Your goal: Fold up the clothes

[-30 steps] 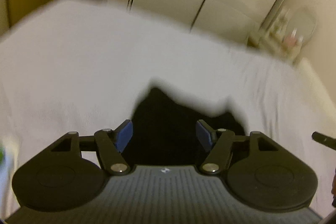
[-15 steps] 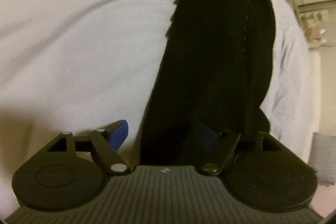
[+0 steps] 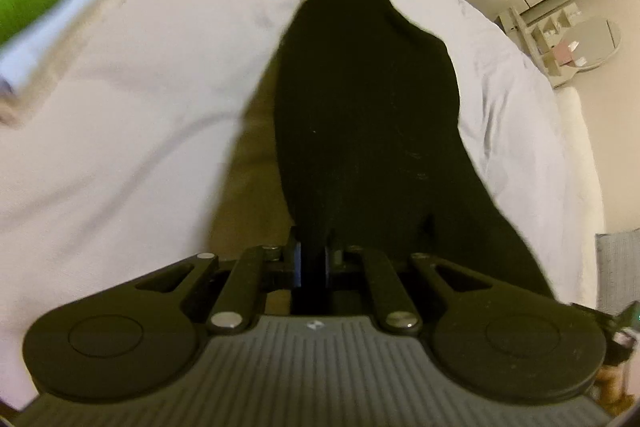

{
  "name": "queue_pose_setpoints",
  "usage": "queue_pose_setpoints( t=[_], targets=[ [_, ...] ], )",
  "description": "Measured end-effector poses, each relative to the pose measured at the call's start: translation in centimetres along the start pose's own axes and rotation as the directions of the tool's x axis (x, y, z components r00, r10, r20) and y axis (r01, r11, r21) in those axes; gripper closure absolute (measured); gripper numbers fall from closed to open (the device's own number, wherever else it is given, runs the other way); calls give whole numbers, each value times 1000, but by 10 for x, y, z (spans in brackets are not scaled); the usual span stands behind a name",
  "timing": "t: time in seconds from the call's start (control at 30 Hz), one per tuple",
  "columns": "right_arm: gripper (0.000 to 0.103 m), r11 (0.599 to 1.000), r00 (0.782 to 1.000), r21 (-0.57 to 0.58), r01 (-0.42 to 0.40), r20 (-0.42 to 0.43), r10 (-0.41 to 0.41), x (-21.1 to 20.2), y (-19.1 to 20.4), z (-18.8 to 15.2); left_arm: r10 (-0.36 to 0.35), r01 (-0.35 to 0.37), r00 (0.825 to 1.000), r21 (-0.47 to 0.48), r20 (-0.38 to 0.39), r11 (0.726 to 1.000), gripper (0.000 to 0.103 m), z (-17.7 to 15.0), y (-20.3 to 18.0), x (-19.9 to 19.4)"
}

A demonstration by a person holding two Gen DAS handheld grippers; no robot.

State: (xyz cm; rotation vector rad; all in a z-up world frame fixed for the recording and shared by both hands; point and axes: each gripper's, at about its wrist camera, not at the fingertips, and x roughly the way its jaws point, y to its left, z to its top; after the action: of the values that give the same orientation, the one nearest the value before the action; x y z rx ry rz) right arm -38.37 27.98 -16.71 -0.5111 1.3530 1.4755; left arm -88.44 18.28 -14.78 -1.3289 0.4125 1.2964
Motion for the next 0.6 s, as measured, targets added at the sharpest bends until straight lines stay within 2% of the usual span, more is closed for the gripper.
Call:
queue_pose_setpoints(
  t=[0.07,0.1,0.13,0.17,0.23,0.27,0.3,0.33,0.37,0.4,0.43,0.47,0.5,0.57,0.6],
  targets=[
    [94,999,999,-29,34,-28,-35,-1,1,-8,48,-47,998,52,-28,998,91,-10,2,11],
    [94,997,996,-44,69,-56,-71,11,-3,-17,98,-93,992,63,-76,994,81,-20,5,29],
    [87,992,988,-49,117,-99,-121,20,-14,-30,159,-150,978,70,-138,986,76,-32,9,51],
    [78,987,976,-47,154,-150,-160,41,-24,-41,219,-207,955,80,-199,975,77,-43,13,74],
    [69,965,935,-55,255,-240,-260,73,-45,-63,318,-295,909,124,-270,948,78,-70,21,98],
    [69,958,925,-72,278,-250,-287,77,-52,-73,340,-310,899,146,-277,939,78,-82,21,101],
    [69,957,929,-104,271,-232,-288,74,-54,-82,338,-299,905,177,-258,937,78,-94,15,96],
    [64,952,936,-156,264,-199,-292,69,-51,-88,335,-284,915,232,-223,930,78,-104,4,89],
    [57,943,942,-210,257,-164,-294,64,-47,-94,333,-271,925,295,-183,916,78,-113,-9,81],
    [56,924,947,-291,250,-125,-296,59,-39,-101,328,-258,933,361,-147,896,77,-122,-23,76],
    [55,896,954,-379,234,-90,-287,57,-29,-107,315,-235,942,447,-113,863,75,-132,-39,74],
    [55,861,960,-462,214,-65,-274,58,-19,-111,295,-208,952,538,-79,817,74,-142,-57,74],
    [54,812,964,-550,196,-43,-262,61,-8,-119,286,-192,957,628,-50,754,71,-153,-70,79],
    [48,692,969,-702,169,-11,-248,71,11,-139,272,-170,962,787,3,593,65,-175,-94,93],
    [48,609,966,-774,170,10,-257,79,18,-151,260,-159,965,852,28,499,64,-186,-106,101]
  ],
)
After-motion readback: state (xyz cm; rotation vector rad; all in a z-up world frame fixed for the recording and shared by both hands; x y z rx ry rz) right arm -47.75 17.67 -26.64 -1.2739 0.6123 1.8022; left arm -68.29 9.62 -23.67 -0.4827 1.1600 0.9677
